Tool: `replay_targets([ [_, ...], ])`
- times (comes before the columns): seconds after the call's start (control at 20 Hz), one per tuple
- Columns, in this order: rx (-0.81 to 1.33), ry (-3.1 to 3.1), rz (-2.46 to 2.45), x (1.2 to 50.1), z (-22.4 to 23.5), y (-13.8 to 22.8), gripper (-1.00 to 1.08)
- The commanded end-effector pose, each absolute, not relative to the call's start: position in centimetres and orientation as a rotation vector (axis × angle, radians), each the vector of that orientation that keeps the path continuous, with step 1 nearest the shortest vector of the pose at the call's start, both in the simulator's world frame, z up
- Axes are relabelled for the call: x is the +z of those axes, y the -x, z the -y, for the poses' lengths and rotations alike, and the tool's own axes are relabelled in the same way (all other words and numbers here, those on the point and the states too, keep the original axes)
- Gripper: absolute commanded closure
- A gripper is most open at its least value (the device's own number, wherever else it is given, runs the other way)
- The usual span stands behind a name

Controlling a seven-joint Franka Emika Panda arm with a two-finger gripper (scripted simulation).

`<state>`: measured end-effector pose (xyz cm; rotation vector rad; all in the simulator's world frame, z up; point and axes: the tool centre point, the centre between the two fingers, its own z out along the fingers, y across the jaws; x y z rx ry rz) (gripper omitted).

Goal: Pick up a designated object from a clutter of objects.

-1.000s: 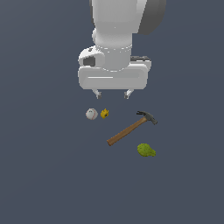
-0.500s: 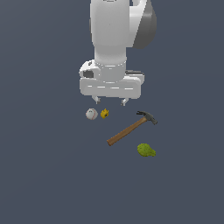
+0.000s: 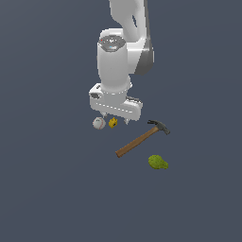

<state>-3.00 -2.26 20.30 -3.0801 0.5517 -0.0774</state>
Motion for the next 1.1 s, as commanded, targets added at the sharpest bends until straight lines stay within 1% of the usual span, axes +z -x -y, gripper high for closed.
replay_targets([
  [0.0, -0.064, 3.055, -0.670, 17.8, 2.7, 4.5, -0.92],
  [0.25, -0.039, 2.997, -0.900, 13.4, 3.6, 8.0, -0.92],
  [0.5, -0.019, 2.940, -1.083, 10.2, 4.2, 11.2, -0.92],
  [0.8, -0.005, 2.890, -1.224, 8.0, 4.7, 13.9, -0.92],
  [1.05, 0.000, 2.870, -1.276, 7.3, 4.8, 14.9, -0.92],
])
